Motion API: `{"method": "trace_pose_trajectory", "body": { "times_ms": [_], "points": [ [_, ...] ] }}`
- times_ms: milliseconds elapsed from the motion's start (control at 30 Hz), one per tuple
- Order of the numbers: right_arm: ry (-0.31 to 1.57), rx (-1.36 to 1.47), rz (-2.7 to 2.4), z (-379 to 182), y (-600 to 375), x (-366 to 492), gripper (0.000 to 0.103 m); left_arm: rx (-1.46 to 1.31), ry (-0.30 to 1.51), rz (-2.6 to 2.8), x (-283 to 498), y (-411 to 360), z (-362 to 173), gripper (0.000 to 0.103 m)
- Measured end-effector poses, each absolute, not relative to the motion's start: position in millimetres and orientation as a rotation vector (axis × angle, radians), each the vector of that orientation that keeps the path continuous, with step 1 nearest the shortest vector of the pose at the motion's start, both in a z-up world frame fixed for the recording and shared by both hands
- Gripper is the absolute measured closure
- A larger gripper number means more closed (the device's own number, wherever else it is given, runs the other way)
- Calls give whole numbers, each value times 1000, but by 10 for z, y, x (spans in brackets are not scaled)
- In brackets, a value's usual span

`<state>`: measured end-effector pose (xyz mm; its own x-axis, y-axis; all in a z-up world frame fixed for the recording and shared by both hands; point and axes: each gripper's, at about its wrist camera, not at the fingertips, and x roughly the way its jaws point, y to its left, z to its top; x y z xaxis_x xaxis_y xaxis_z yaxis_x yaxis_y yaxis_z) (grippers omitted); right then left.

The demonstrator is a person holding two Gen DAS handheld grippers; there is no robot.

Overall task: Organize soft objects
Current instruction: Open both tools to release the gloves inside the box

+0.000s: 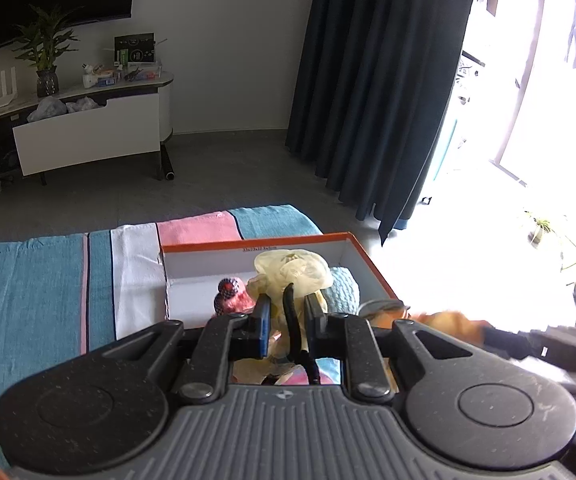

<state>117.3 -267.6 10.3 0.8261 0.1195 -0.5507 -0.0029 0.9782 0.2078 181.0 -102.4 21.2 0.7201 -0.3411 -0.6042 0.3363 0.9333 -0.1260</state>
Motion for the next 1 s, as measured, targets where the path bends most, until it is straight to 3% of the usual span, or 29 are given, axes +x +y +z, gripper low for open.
{"method": "trace_pose_trajectory", "body": {
  "times_ms": [33,333,567,1000],
  "points": [
    [614,202,80,75,-2674,1180,34,-9,667,-375,1827,-1022,220,83],
    [595,215,70,56,-2745,1100,34,-16,679,-398,1936,-1103,204,81],
    [596,221,82,67,-2774,1085,34,-27,677,-424,1982,-1111,177,45],
    [572,218,94,158,-2767,975,34,-6,645,-343,1717,-928,338,30]
  ]
}}
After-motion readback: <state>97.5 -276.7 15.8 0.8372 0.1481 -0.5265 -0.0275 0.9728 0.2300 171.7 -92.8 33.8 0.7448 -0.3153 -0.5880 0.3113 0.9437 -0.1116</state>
